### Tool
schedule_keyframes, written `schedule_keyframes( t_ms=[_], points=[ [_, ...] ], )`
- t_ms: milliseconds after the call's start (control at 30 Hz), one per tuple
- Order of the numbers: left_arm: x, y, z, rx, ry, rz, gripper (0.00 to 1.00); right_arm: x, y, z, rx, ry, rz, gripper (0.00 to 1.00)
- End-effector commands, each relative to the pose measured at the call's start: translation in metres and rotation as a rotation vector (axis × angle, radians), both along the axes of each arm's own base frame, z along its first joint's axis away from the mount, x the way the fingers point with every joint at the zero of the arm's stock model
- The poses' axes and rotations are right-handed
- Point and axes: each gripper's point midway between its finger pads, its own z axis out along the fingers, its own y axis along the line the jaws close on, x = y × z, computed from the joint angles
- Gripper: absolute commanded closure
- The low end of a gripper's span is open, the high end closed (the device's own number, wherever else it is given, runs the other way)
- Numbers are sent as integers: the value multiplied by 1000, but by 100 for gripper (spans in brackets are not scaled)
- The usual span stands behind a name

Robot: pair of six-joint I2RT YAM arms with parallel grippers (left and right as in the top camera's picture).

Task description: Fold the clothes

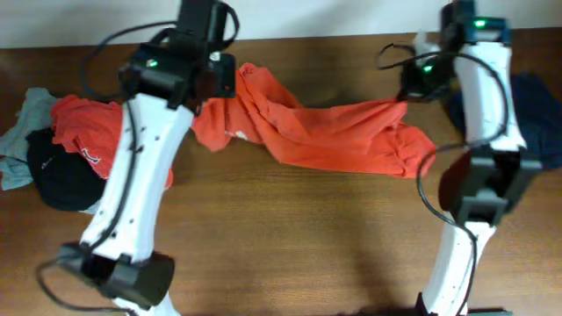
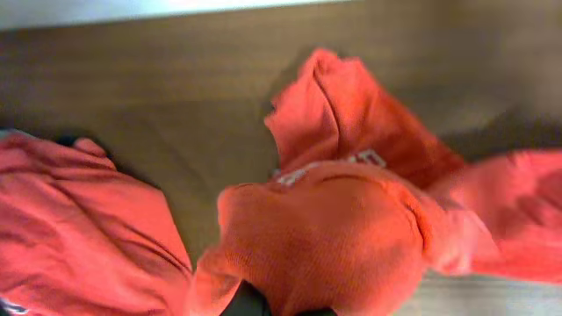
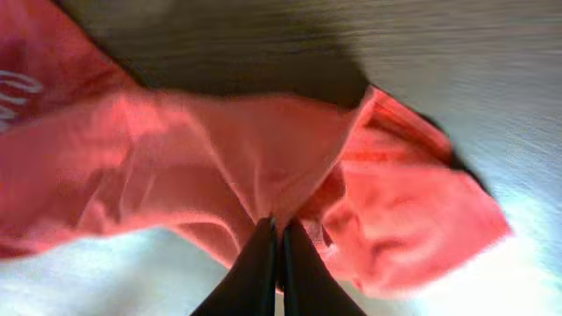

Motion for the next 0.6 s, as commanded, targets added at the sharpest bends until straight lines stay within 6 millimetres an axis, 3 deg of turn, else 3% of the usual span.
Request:
schedule_keyframes(
  t_ms=[0,67,133,233,367,567],
  points=[
    [4,-9,-18,34,29,-25,99,2,16,-28,38,48,35,76],
    [8,-11,-19,31,21,-26,99,1,14,-20,46,42,28,34],
    [10,-12,-17,26,9,-26,99,-3,11,-9,50,40,21,22],
    [12,-13,-16,22,-2,-26,99,-18,12,11,78,52,54,21],
    [16,-14,-13,16,-18,-25,99,-41,19,20,83,111,111,21],
    [18,-14,-11,15,-32,-23,99,-62,47,14,85,195,194,40]
  ],
)
